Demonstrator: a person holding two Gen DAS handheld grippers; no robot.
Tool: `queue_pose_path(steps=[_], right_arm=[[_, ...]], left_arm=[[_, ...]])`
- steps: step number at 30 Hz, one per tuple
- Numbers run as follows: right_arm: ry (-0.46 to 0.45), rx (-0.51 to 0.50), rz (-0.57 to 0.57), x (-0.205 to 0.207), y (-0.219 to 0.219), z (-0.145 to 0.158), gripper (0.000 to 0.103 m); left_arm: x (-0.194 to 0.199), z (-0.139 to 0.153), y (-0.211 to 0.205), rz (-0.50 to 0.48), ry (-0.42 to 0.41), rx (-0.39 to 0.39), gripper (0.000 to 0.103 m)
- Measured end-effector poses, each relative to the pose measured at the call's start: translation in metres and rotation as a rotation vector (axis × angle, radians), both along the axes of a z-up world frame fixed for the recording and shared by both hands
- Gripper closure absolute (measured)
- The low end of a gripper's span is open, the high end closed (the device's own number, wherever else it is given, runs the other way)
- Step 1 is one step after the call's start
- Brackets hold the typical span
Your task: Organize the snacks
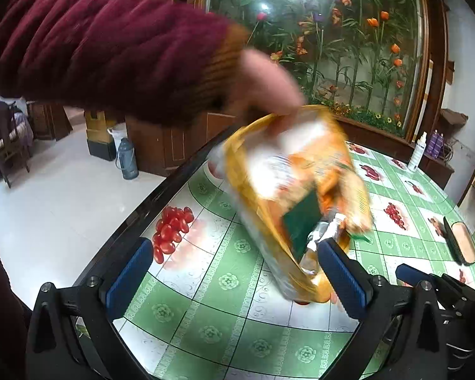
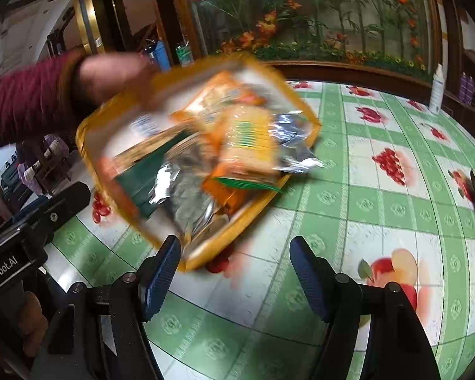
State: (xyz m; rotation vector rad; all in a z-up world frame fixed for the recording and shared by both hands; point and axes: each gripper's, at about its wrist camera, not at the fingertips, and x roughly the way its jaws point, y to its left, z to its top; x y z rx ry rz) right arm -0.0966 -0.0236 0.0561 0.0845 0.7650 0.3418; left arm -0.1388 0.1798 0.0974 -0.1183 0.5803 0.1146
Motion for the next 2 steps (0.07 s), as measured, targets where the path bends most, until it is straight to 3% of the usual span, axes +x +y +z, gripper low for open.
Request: queue_pose_path(steps=[2], right_arm=[[0.003,0.002,-0.009,-0.0015,-0.0044,-0.0016,0.027]], left_arm=[[-0.0018,0.0006,-0.005,0.002,-0.004,0.032,0.0]])
